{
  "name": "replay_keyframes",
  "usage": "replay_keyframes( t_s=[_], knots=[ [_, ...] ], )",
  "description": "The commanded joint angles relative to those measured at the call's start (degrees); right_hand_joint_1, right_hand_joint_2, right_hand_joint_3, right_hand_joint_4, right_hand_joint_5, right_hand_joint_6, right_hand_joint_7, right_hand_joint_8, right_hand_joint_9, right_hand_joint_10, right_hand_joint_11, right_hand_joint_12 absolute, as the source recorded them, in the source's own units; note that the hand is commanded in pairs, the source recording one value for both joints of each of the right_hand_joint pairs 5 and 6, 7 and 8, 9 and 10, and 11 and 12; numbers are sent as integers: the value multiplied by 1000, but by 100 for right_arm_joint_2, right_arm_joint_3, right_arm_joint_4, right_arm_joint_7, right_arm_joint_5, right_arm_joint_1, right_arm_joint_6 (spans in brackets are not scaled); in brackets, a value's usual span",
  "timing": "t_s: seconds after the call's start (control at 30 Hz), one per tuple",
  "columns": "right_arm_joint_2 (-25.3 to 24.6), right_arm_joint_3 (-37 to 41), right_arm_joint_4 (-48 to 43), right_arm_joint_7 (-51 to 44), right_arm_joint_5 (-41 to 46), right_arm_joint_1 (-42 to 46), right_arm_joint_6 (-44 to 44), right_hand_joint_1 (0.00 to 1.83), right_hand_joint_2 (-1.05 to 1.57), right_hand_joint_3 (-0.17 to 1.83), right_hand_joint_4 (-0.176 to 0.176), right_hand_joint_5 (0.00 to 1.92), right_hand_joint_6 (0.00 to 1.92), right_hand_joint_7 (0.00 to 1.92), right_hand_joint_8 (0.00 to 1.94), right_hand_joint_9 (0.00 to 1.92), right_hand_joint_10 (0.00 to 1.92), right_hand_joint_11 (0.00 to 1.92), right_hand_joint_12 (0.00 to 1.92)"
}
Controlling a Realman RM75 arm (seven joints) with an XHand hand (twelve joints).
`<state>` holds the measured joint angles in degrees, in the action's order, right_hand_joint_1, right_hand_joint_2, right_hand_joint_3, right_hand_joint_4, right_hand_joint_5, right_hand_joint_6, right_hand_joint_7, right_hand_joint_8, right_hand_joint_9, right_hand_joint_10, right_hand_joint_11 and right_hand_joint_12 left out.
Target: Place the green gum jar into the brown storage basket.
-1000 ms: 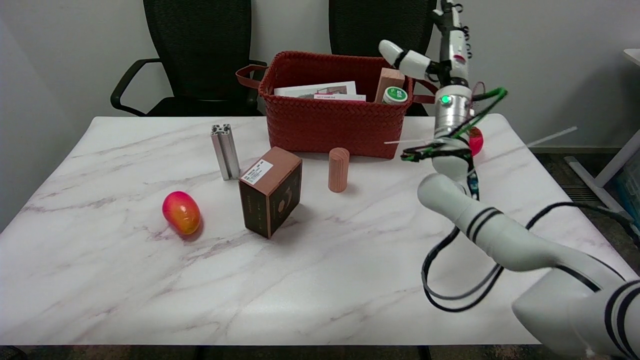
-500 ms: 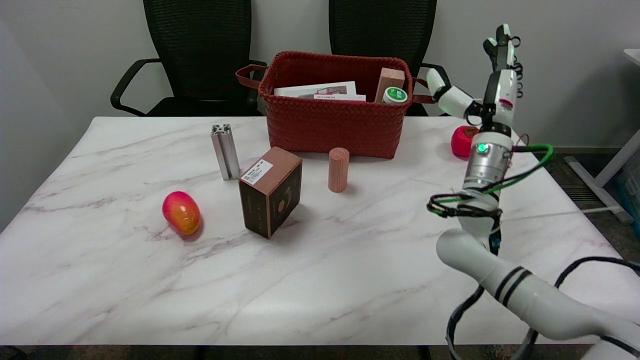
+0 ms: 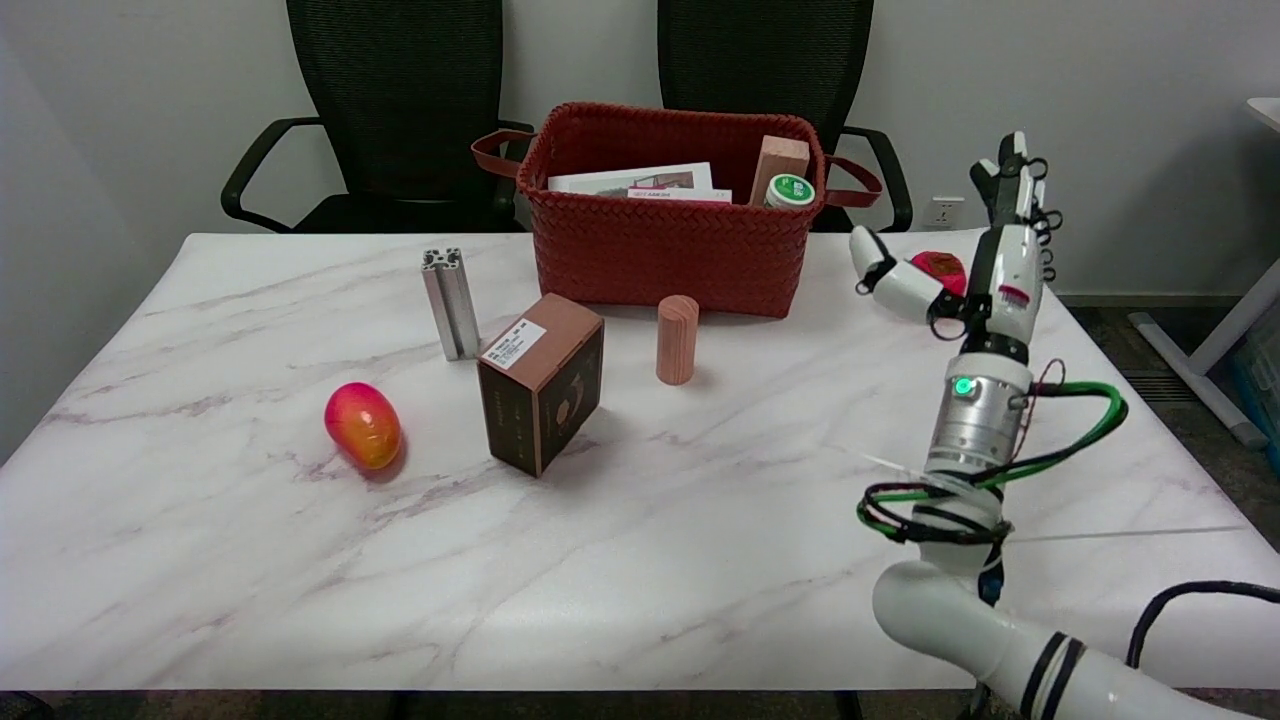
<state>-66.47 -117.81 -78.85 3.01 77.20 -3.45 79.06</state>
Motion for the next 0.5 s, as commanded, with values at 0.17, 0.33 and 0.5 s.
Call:
replay_keyframes(
  t_s=[0.17, 0.33, 0.5],
  knots=[
    [-206, -1761, -356, -1104, 759, 576, 1279, 1075, 484, 633, 0, 84, 84, 333, 333, 293, 293, 0, 0],
    [-323, -1838, -237, -1104, 772, 589, 1287, 1084, 476, 651, 0, 84, 84, 337, 337, 297, 297, 0, 0],
    [-332, -1906, -207, -1104, 748, 588, 1274, 1087, 477, 666, 0, 85, 85, 340, 340, 302, 302, 0, 0]
  ],
)
